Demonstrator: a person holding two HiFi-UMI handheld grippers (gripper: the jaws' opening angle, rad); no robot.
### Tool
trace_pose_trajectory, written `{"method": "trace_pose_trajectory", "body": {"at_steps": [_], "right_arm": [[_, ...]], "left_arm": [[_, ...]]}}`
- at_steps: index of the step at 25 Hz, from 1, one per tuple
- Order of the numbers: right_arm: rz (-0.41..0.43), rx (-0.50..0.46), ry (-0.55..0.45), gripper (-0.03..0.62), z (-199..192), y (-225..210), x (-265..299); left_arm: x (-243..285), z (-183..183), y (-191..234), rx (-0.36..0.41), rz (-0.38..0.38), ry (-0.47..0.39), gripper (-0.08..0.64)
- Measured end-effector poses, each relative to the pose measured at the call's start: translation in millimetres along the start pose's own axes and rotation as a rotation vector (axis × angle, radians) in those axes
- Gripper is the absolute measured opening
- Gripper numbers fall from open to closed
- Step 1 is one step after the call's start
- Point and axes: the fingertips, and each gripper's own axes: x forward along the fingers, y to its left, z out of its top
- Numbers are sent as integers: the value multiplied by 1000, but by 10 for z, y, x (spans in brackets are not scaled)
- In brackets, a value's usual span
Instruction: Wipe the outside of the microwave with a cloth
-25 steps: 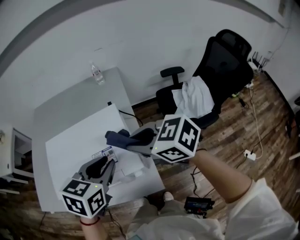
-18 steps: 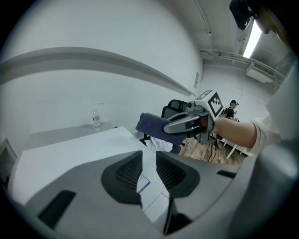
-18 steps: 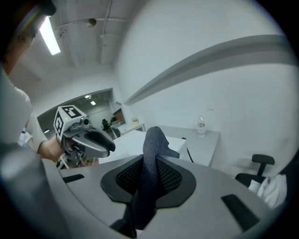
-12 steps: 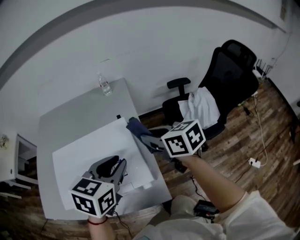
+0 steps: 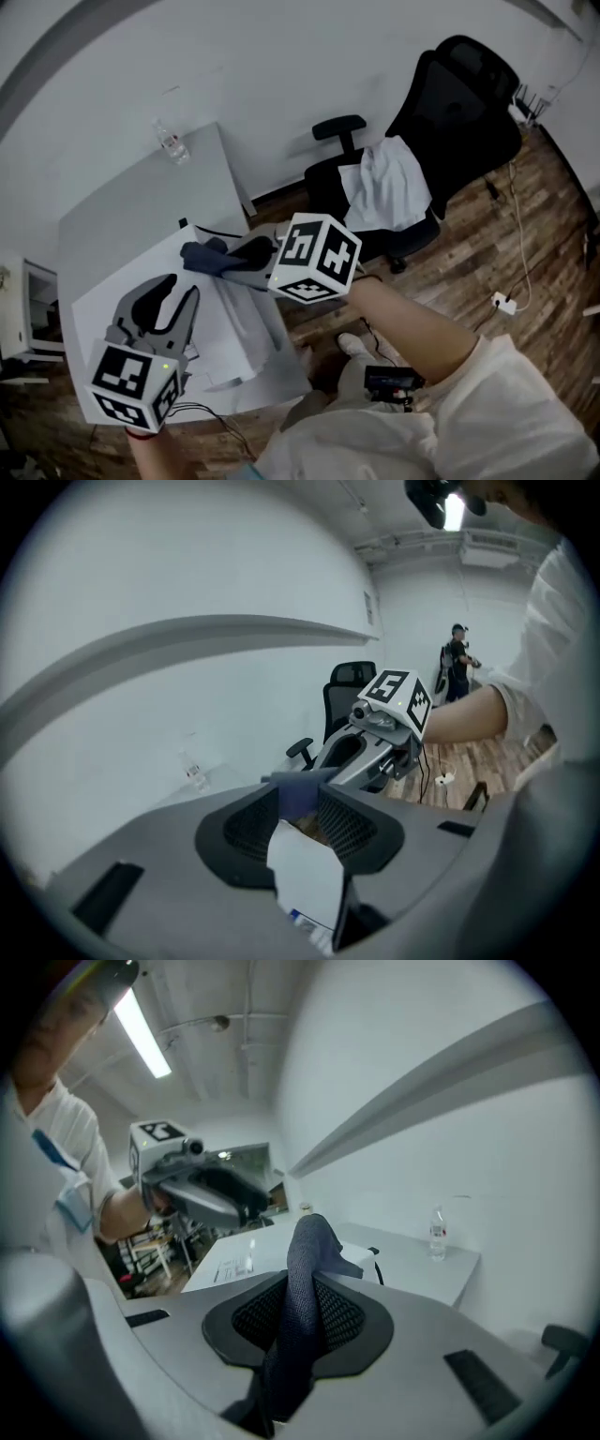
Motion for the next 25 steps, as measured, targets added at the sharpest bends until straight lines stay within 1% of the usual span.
{"method": "trace_pose_trajectory", "body": {"at_steps": [2, 4, 5, 6, 7, 10, 14, 15, 16, 18, 19, 22, 23, 24, 25], "right_arm": [[77, -104, 48, 78, -159, -45, 4], [145, -165, 69, 78, -294, -93, 9], [173, -182, 71, 78, -338, -120, 9], [199, -193, 71, 78, -361, -150, 13], [223, -201, 69, 78, -365, -179, 24], [297, -235, 71, 78, -326, -216, 108], [393, -290, 69, 78, -220, -196, 179], [407, -299, 65, 78, -180, -195, 188], [418, -306, 59, 78, -139, -195, 201], [439, -314, 50, 78, -75, -197, 240], [446, -315, 51, 78, -63, -205, 265], [435, -292, 75, 83, -114, -284, 340], [421, -284, 84, 108, -149, -331, 350], [403, -280, 93, 162, -195, -390, 341], [384, -280, 104, 200, -247, -453, 311]], "left_arm": [[74, 127, -52, 172, -24, 49, 158], [180, 155, -124, 353, -84, 117, 215], [252, 111, -130, 420, -119, 152, 232], [326, 41, -117, 468, -156, 187, 242], [393, -32, -95, 498, -192, 219, 245], [528, -158, -27, 547, -266, 303, 252], [731, -353, 90, 605, -309, 433, 249], [771, -398, 126, 610, -319, 460, 235], [795, -437, 167, 608, -324, 485, 203], [814, -491, 246, 597, -325, 524, 103], [817, -510, 271, 594, -326, 544, 75], [821, -570, 316, 602, -319, 629, 61], [823, -589, 337, 601, -308, 660, 60], [826, -604, 361, 599, -295, 687, 60], [832, -611, 383, 595, -284, 708, 60]]}}
